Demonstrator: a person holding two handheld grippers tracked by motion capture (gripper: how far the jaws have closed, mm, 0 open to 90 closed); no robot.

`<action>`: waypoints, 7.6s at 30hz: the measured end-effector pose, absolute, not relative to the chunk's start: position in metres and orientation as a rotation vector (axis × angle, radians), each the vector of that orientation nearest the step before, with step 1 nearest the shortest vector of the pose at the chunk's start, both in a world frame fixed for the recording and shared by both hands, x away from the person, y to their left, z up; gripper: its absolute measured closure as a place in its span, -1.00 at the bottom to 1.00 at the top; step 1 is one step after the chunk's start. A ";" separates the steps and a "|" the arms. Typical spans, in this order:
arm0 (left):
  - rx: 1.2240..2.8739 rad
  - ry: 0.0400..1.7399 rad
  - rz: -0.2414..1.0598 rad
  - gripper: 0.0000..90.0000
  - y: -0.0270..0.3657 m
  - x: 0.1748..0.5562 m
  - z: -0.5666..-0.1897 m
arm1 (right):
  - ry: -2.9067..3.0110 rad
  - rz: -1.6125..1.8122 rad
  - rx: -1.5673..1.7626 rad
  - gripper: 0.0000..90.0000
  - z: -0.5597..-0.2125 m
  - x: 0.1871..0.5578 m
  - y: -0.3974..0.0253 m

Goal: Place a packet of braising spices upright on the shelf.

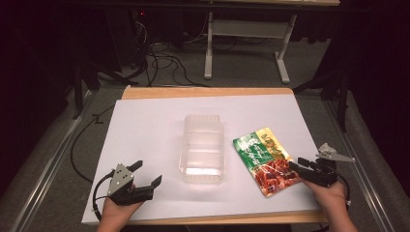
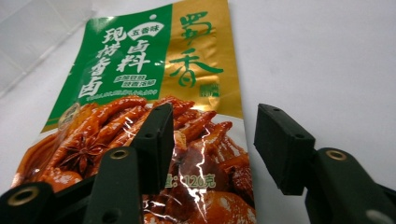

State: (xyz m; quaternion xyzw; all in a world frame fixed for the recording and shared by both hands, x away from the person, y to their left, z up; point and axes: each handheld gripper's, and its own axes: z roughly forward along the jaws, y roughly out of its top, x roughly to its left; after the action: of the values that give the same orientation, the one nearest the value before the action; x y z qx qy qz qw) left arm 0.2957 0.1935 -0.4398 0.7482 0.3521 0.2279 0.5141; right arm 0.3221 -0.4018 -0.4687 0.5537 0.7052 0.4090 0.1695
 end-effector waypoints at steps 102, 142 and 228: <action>1.823 0.918 0.629 -0.75 0.216 0.280 -0.446 | 1.809 1.221 1.718 -0.31 -0.466 0.371 -0.415; 1.912 0.830 0.570 -0.73 0.204 0.280 -0.451 | 1.928 1.415 1.791 -0.18 -0.481 0.398 -0.418; 1.895 0.791 0.576 -0.68 0.201 0.281 -0.448 | 1.831 1.453 1.240 1.00 -0.386 0.322 -0.382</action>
State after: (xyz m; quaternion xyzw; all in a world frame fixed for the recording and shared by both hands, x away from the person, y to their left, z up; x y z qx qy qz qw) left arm 0.2814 0.2010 -0.4483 0.7778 0.3248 0.2363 0.4835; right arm 0.3215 -0.3822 -0.3865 0.4542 0.6709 0.5325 0.2451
